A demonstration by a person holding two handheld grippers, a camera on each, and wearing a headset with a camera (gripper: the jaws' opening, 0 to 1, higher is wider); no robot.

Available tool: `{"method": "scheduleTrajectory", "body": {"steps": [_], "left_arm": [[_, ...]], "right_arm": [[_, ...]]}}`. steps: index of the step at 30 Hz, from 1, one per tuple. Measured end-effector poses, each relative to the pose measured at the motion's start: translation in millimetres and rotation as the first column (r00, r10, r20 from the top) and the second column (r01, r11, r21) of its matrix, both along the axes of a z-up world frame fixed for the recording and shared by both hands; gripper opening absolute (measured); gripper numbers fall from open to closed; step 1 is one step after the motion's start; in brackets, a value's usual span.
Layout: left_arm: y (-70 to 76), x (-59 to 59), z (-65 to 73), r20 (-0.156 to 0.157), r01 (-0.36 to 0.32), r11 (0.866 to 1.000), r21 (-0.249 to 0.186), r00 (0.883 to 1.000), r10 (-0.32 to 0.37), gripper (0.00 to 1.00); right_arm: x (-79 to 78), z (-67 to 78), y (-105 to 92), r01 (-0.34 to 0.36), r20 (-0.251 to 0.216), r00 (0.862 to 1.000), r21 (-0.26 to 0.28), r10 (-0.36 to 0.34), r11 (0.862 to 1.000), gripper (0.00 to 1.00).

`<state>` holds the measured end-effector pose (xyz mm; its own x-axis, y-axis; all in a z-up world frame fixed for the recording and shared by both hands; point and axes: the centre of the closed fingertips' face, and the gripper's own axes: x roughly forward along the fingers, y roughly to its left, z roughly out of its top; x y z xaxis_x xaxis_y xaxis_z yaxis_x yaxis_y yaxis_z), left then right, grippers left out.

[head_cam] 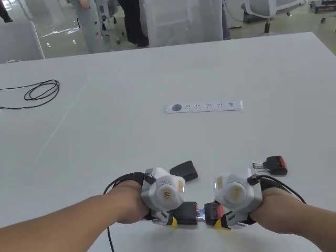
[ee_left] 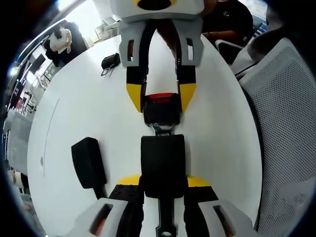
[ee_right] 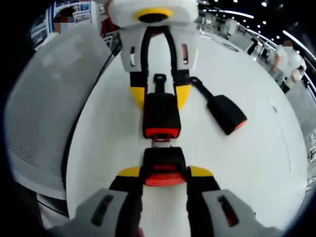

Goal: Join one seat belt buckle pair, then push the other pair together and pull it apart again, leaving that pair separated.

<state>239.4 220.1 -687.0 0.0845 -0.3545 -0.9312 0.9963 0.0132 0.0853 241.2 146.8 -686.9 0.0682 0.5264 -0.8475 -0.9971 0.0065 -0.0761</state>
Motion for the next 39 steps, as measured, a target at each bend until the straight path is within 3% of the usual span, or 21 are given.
{"method": "scheduleTrajectory", "body": {"steps": [9, 10, 11, 12, 25, 33, 39], "left_arm": [[0.2, -0.8, 0.3, 0.004, -0.001, 1.000, 0.002, 1.000, 0.001, 0.30], [2.2, -1.3, -0.2, 0.001, -0.005, 1.000, 0.014, 1.000, 0.005, 0.30], [0.4, -1.7, 0.3, 0.005, -0.001, 1.000, 0.006, 1.000, 0.001, 0.30], [0.3, -2.2, 0.5, 0.005, -0.001, 1.000, 0.004, 1.000, 0.001, 0.30], [0.6, -1.1, 1.5, 0.007, -0.007, 1.000, -0.001, 1.000, 0.007, 0.31], [3.6, 2.6, 2.5, 0.012, -0.035, 0.999, -0.033, 0.999, 0.035, 0.30], [4.0, 2.9, 2.6, 0.010, -0.034, 0.999, -0.023, 0.999, 0.035, 0.30]], "right_arm": [[0.1, 0.1, 12.0, 0.022, -0.003, 1.000, 0.005, -0.022, 1.000, 0.32], [15.7, 4.6, 6.5, 0.075, 0.065, 0.995, -0.017, -0.074, 0.997, 0.32], [7.5, 6.2, 6.5, 0.039, 0.025, 0.999, -0.014, -0.039, 0.999, 0.32], [5.9, 6.4, 7.0, 0.033, 0.016, 0.999, -0.007, -0.033, 0.999, 0.32], [-0.6, 4.2, 6.9, 0.035, 0.018, 0.999, -0.017, -0.035, 0.999, 0.33], [-4.3, 1.8, 4.8, 0.023, 0.010, 1.000, -0.013, -0.023, 1.000, 0.33], [-6.2, 1.2, 6.0, 0.016, 0.009, 1.000, -0.024, -0.016, 1.000, 0.33]]}}
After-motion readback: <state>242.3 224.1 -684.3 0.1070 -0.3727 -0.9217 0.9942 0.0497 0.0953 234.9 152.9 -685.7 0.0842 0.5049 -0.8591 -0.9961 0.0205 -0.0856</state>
